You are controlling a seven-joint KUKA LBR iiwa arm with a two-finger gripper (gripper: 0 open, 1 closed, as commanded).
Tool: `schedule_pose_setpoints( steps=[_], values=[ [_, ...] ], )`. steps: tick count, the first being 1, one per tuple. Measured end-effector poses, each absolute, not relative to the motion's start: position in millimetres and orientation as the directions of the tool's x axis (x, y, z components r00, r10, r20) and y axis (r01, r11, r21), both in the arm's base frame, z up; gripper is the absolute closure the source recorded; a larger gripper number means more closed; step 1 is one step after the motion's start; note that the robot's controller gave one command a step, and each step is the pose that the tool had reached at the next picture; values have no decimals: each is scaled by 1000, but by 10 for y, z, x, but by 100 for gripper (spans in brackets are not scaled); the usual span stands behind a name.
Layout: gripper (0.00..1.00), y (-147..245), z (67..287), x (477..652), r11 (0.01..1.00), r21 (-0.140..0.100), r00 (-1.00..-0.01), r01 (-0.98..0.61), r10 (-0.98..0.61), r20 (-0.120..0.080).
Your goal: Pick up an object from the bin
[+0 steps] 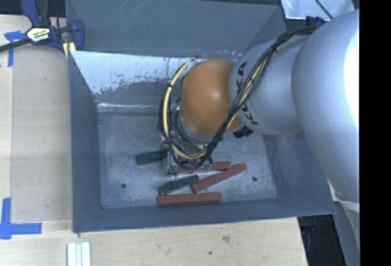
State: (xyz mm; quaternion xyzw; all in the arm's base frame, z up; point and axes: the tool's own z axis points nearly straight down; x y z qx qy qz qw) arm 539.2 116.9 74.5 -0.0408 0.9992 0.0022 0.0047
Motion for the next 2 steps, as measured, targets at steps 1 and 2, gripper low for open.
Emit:
schedule_pose_setpoints(
  steps=[1, 2],
  values=[
    [100, 1168, 745, 5392, 997, 4, -997, -81, -81, -10],
    [100, 1432, 2077, 5769, 995, 0, -995, -98, -98, -2]
  ],
)
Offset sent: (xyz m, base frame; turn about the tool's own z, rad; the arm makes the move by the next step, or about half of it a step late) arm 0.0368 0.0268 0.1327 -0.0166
